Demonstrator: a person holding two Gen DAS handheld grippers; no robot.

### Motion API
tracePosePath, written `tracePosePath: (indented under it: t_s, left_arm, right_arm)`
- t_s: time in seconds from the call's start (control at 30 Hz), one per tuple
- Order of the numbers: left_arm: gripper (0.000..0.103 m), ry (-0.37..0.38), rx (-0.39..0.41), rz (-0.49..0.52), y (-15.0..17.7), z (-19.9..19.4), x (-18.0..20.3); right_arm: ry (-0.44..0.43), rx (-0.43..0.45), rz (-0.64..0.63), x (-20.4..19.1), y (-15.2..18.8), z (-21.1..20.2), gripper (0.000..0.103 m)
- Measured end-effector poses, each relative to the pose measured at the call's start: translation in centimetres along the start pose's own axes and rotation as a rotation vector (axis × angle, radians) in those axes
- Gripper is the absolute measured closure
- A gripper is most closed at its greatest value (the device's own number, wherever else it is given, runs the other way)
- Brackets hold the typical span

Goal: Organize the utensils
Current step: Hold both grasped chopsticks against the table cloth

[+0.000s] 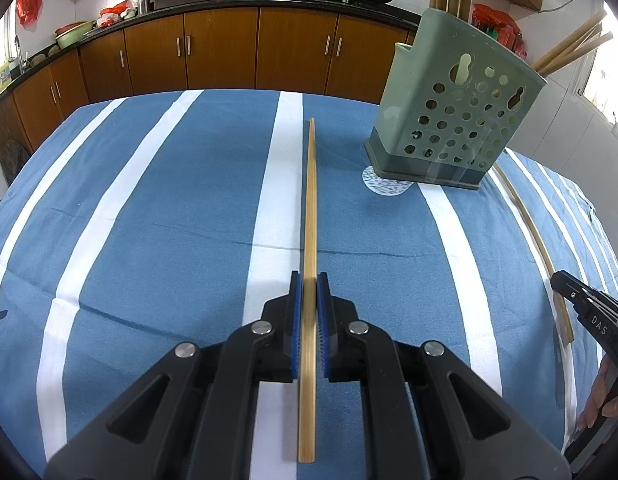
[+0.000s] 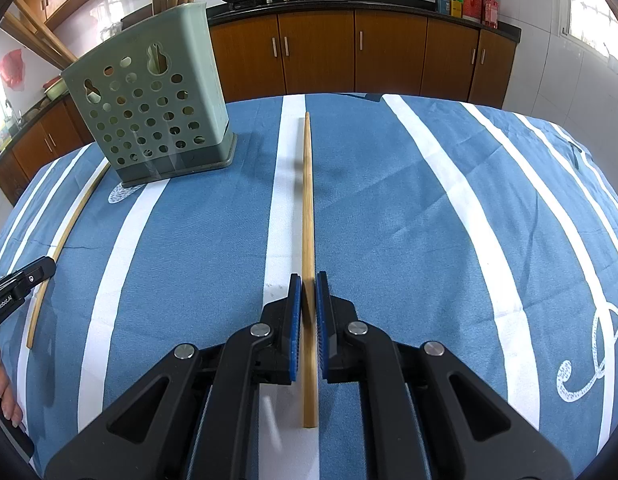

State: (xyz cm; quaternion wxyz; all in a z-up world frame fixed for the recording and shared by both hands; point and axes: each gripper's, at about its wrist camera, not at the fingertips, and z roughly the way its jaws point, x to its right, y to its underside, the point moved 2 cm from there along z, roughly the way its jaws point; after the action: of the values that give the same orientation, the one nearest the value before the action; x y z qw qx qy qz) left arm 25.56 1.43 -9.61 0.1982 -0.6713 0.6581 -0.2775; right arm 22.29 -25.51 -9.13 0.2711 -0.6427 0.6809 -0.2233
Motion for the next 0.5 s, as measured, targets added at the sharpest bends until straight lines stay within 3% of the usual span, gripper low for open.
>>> tracePosePath:
  t_s: [0.5]
  left_arm:
    - [0.093,0.006,0.0,-0.005,0.03,0.08,-0.02]
  right_arm:
    - [-0.003,0.0,0.003,0.0,0.02,0.02,0.094]
